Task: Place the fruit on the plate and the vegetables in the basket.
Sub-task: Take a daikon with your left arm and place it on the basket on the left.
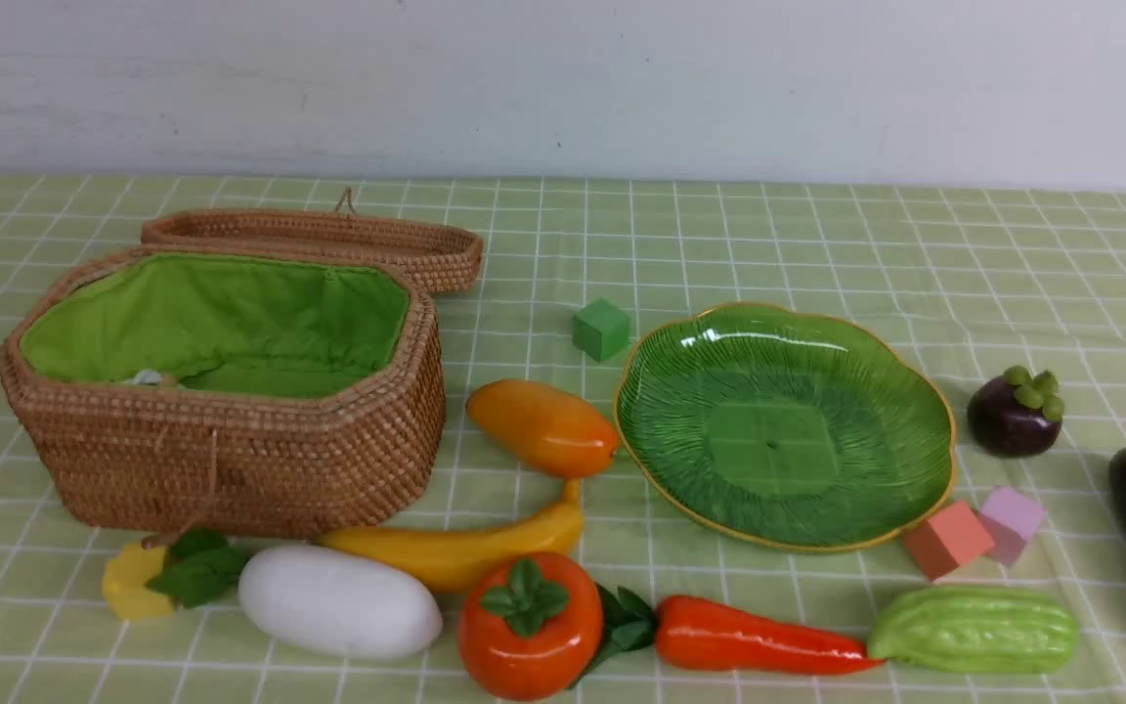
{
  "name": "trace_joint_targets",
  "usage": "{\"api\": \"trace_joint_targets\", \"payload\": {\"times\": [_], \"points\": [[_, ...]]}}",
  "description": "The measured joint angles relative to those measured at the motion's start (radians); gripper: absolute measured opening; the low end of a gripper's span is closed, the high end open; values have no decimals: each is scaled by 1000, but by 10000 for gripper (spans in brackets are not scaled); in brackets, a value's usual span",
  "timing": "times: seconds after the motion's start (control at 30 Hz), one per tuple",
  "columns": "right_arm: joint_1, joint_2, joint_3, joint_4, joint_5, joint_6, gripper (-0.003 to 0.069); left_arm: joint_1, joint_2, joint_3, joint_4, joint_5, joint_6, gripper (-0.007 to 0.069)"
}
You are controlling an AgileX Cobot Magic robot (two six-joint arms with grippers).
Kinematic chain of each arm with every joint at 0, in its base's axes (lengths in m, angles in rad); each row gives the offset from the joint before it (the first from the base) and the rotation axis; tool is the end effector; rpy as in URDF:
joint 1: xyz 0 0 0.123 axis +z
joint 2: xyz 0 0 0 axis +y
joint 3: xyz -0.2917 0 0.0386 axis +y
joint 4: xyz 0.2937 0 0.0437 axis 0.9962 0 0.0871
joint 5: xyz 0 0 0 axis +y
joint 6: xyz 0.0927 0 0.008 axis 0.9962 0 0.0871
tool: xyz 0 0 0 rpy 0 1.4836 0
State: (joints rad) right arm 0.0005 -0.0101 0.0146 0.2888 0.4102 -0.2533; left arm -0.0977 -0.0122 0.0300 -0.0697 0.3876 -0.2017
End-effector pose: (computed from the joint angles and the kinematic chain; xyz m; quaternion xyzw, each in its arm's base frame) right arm 0.0898 0.0106 0.1725 -0.0286 0.8073 0.0499 0.5873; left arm 0.0899 -0.0113 0.1674 -0.0605 0.8077 -0.1166 0.5748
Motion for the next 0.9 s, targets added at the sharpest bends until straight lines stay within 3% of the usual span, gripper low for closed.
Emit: {"api": "trace_joint_targets", "payload": {"times": [0.73,0.9], "points": [[0,0,0,0,0,0,241,0,0,0,0,0,0,181],[0,0,0,0,0,0,241,0,0,0,-12,-82,0,183]]}}
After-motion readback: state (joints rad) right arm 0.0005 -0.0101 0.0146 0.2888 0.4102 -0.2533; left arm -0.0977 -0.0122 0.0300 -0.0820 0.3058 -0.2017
